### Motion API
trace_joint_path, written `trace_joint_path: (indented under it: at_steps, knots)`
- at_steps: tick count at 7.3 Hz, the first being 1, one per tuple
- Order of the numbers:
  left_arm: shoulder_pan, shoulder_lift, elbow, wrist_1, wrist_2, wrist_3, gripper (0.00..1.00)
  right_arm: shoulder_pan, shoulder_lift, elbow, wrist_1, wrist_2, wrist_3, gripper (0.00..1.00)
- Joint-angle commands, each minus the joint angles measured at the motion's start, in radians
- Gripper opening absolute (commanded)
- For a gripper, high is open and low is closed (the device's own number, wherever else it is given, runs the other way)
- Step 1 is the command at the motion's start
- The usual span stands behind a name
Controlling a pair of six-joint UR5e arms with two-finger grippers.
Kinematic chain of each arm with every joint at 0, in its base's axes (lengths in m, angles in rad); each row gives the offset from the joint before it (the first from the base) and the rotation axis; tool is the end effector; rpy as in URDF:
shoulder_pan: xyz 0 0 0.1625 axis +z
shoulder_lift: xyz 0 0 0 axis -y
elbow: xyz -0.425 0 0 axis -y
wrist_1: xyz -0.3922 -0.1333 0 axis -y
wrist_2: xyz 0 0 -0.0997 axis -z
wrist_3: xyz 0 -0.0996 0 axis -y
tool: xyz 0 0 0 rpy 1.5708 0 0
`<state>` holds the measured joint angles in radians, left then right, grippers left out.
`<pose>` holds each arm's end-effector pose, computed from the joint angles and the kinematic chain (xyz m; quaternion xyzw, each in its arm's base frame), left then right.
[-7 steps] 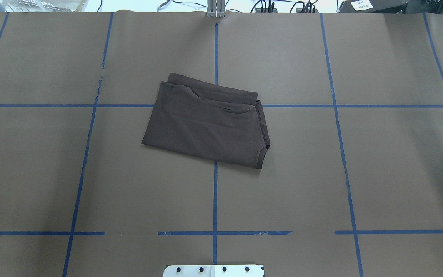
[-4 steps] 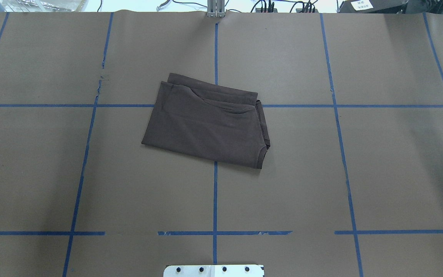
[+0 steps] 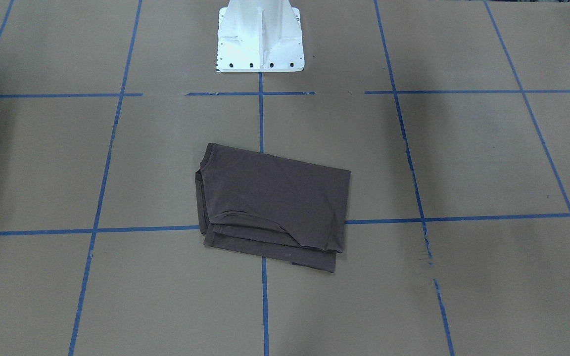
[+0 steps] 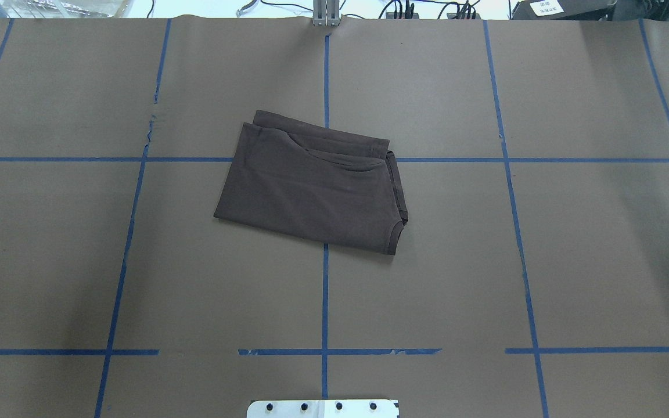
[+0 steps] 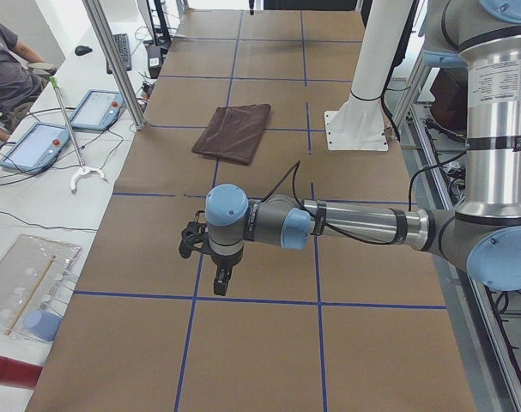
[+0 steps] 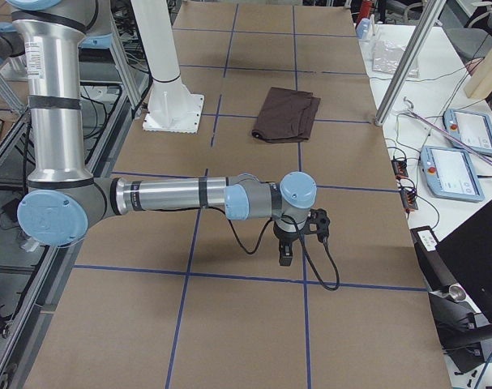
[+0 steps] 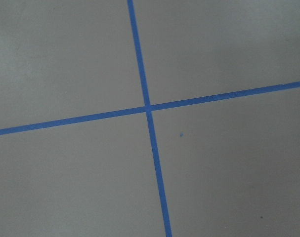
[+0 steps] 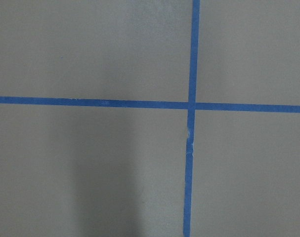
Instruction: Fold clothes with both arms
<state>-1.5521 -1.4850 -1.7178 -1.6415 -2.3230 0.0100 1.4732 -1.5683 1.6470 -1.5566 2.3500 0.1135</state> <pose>-0.0566 -0.4646 0.6209 0.0597 0.3668 0.0375 0.9276 0.0145 -0.5017 0.6180 0.0027 -0.3818 -0.0103 0.9242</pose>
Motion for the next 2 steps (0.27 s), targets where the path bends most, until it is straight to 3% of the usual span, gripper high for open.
trace_joint_path:
  at_steps: [1,2]
  knots:
    - [-0.003,0.005,0.037,0.006,0.005,0.001,1.0,0.001,-0.004,-0.003,0.001,-0.001,0.002,1.0]
    - [-0.003,0.006,0.038,0.005,0.001,0.001,1.0,0.001,-0.004,-0.007,0.001,-0.011,0.003,1.0]
